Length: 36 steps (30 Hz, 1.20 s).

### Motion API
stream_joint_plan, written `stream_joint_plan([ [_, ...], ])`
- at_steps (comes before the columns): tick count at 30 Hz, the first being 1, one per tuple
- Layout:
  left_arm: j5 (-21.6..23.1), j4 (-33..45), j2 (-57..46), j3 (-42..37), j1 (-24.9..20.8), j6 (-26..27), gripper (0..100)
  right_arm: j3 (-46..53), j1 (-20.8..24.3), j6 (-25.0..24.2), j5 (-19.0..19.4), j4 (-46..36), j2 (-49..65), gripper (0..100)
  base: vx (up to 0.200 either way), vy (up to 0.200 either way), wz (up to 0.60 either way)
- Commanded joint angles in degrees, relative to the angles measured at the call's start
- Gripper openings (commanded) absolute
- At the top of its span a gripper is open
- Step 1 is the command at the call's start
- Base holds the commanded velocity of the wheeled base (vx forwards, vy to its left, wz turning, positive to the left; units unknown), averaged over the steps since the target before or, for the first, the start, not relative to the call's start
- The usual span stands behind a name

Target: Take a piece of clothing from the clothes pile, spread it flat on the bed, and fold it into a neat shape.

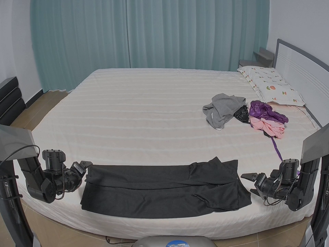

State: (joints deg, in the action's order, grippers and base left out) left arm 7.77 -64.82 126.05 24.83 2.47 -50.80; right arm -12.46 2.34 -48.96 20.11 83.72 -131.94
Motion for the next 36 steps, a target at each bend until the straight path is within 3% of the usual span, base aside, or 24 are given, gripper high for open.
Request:
stream_joint_plan([
  [1,-0.38,-0.05,-0.02,4.44,-3.18,-5.98,100,0.24,0.12,0.0,0.01,0.83,-1.22,100,0.0,0.0,0.0],
  [8,-2.05,-1.28,1.3,5.31,-7.31,-6.59,100,0.24,0.12,-0.09,0.01,0.74,-1.22,100,0.0,0.0,0.0],
  [11,-6.71,-6.2,5.87,6.11,-8.45,-5.72,100,0.24,0.3,-0.09,0.01,0.74,-1.22,100,0.0,0.0,0.0],
  [14,-9.26,-11.47,10.18,6.02,-8.63,-1.58,100,0.24,0.38,-0.09,0.01,0.83,-1.22,100,0.0,0.0,0.0],
  [17,-9.61,-13.49,12.46,5.58,-8.71,1.32,100,0.24,0.38,0.0,0.01,0.83,-1.3,100,0.0,0.0,0.0],
  [36,-10.05,-13.67,13.34,3.29,-6.78,2.55,100,0.33,0.38,0.0,0.01,0.83,-1.3,100,0.0,0.0,0.0],
])
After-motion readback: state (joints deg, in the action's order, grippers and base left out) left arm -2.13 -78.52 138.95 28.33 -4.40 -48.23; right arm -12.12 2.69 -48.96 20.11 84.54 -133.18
